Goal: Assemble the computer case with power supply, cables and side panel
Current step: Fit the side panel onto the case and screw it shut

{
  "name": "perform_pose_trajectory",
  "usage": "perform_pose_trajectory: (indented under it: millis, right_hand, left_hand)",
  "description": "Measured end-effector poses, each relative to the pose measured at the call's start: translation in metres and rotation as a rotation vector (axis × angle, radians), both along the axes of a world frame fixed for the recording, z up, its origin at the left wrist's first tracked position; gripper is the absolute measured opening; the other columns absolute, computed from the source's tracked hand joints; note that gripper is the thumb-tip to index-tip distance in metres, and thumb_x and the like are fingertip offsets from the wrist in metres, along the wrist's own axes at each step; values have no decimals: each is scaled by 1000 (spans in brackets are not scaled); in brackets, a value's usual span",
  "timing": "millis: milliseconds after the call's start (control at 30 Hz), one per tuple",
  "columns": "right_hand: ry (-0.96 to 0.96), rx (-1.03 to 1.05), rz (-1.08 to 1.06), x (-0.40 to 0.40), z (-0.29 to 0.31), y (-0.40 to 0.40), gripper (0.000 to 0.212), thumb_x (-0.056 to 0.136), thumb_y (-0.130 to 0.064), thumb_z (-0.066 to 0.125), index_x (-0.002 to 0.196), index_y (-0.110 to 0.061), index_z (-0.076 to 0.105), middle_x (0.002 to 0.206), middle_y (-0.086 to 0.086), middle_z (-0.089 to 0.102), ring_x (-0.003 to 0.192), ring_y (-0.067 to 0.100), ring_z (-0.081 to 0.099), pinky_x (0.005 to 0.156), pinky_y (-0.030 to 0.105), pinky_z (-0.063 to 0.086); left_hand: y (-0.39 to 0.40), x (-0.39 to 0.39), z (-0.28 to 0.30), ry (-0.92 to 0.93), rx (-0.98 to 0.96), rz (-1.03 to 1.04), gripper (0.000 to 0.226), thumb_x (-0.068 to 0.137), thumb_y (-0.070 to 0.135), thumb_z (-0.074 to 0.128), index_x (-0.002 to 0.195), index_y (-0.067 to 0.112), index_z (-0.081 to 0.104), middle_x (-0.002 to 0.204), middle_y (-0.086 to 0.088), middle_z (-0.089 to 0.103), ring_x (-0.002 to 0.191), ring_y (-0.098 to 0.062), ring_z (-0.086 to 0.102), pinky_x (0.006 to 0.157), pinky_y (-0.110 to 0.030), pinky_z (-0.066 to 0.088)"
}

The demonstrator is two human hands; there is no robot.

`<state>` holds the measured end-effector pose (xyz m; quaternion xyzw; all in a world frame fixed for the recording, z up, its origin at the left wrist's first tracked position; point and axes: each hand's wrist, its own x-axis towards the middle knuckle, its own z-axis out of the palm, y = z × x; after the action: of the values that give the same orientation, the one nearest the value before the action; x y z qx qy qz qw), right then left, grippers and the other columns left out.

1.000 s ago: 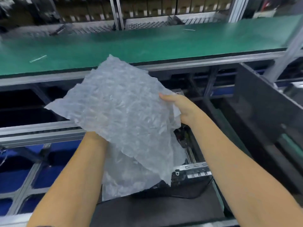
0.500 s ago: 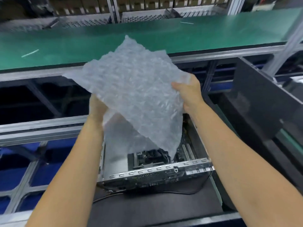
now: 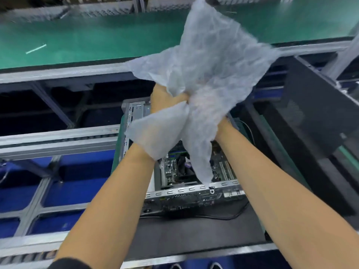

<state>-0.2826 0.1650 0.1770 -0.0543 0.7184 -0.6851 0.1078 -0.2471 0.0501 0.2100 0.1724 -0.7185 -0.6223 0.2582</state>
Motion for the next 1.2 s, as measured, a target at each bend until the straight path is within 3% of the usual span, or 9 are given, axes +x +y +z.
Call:
perform_pose_trajectory:
  millis: [133, 300, 467, 600, 700, 767, 900, 1067, 1200]
  right_hand:
    - [-159, -586, 317, -12, 12, 6, 46, 105, -6, 29, 83, -8, 69, 73, 1, 69, 72, 12, 66, 69, 25, 51]
    - [-180, -665, 544, -27, 5, 13, 81, 92, -68, 33, 152, -14, 38, 154, 15, 42, 142, 35, 40, 119, 55, 27]
    - [-97, -440, 524, -40, 4, 37, 57, 74, -30, 78, 128, -18, 63, 127, 9, 64, 116, 34, 60, 96, 51, 49]
    - [-127, -583, 446, -49, 8, 54, 62, 80, -8, 47, 140, -23, 54, 131, 10, 60, 116, 28, 61, 100, 51, 50]
    - [2, -148, 484, -48, 15, 53, 44, 93, -43, 50, 124, -17, 67, 126, 10, 67, 115, 23, 63, 104, 46, 47]
    - [204, 328, 691, -41, 19, 44, 36, 96, -46, 57, 112, -17, 73, 116, 1, 71, 110, 18, 64, 103, 41, 46]
    - [235, 870, 1009, -21, 11, 25, 42, 84, -38, 78, 122, -30, 62, 119, -12, 61, 106, 7, 58, 86, 25, 44]
    - [214, 1179, 1104, 0, -17, 13, 114, 72, -41, 87, 156, -34, 10, 158, -4, 27, 136, 25, 38, 107, 45, 42]
    - [263, 1221, 1001, 7, -32, 17, 137, 71, -31, 89, 155, -30, -20, 167, -5, 1, 146, 29, 28, 114, 47, 37]
  left_hand:
    - [-20, -9, -12, -31, -91, 95, 16, 74, -6, 63, 87, 3, 65, 81, -9, 65, 81, -24, 65, 70, -39, 57]
    - [-24, -1, -21, 113, -333, -7, 21, 80, -6, 55, 100, -12, 59, 90, -17, 64, 81, -25, 61, 65, -27, 50]
    - [-33, 23, -38, 112, -702, -189, 21, 79, -13, 53, 77, 4, 66, 73, 2, 60, 67, -20, 59, 58, -14, 39]
    - [-36, 37, -54, -79, -964, -300, 25, 75, -5, 61, 83, 17, 68, 78, 2, 67, 64, -15, 60, 51, -24, 41]
    - [-24, 39, -64, 164, -1542, -471, 24, 46, -12, 71, 64, 3, 68, 90, -16, 70, 65, -28, 64, 38, -23, 39]
    - [-14, 39, -77, 77, -1687, -653, 28, 62, 1, 69, 87, 12, 74, 126, -10, 60, 99, -28, 60, 51, -27, 40]
    - [-5, 41, -97, -394, -1489, -927, 66, 78, 30, 57, 142, 29, 42, 157, -1, 17, 140, -21, 13, 111, -45, 29]
    - [-24, 43, -78, -681, -488, -1153, 78, 73, 18, 52, 146, 25, 25, 148, 5, 25, 136, -12, 29, 107, -22, 33]
    - [-36, 43, -89, -524, -703, -984, 91, 76, -8, 53, 141, 50, 30, 151, 26, 13, 136, 0, 17, 112, -17, 21]
